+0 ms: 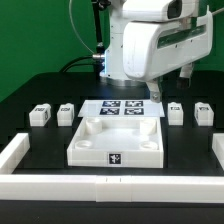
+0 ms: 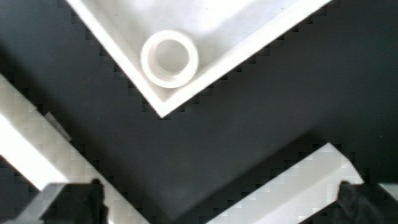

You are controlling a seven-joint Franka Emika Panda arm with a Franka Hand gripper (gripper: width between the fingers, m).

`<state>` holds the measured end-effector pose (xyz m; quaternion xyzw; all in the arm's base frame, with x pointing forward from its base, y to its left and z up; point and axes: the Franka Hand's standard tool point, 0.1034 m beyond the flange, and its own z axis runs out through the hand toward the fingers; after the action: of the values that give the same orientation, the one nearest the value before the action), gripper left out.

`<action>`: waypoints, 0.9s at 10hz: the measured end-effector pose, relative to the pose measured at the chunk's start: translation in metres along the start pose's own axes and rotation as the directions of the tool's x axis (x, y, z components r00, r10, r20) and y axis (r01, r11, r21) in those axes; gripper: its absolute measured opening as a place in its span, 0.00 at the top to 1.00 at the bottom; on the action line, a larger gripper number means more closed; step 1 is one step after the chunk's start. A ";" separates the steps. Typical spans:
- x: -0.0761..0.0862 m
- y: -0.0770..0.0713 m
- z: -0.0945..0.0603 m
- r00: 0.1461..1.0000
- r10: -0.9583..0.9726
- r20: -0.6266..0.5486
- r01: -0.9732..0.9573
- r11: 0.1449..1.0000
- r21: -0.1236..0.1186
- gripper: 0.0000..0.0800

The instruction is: Assemble one leg

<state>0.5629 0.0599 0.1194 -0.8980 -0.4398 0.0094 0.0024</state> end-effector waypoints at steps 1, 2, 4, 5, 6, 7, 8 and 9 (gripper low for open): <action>0.000 0.000 0.000 1.000 0.000 0.000 0.000 1.000 0.000 0.19; 0.000 0.000 0.000 1.000 0.000 0.000 0.000 1.000 0.000 0.19; 0.000 0.000 0.000 1.000 0.000 0.000 0.000 1.000 0.000 0.19; 0.000 0.000 0.000 1.000 0.000 0.000 0.000 1.000 0.000 0.19; 0.000 0.000 0.000 1.000 0.000 0.000 0.000 1.000 0.000 0.19; 0.000 0.000 0.000 1.000 0.000 0.000 0.000 1.000 0.000 0.19; 0.000 0.000 0.000 1.000 0.000 0.000 0.000 1.000 0.000 0.19; 0.000 0.000 0.000 1.000 0.000 0.000 0.000 1.000 0.000 0.19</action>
Offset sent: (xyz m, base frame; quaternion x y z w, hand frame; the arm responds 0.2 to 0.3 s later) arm 0.0000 0.0000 0.0000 0.0000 0.0000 0.0000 1.0000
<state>0.5628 0.0599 0.1193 -0.8981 -0.4396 0.0095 0.0026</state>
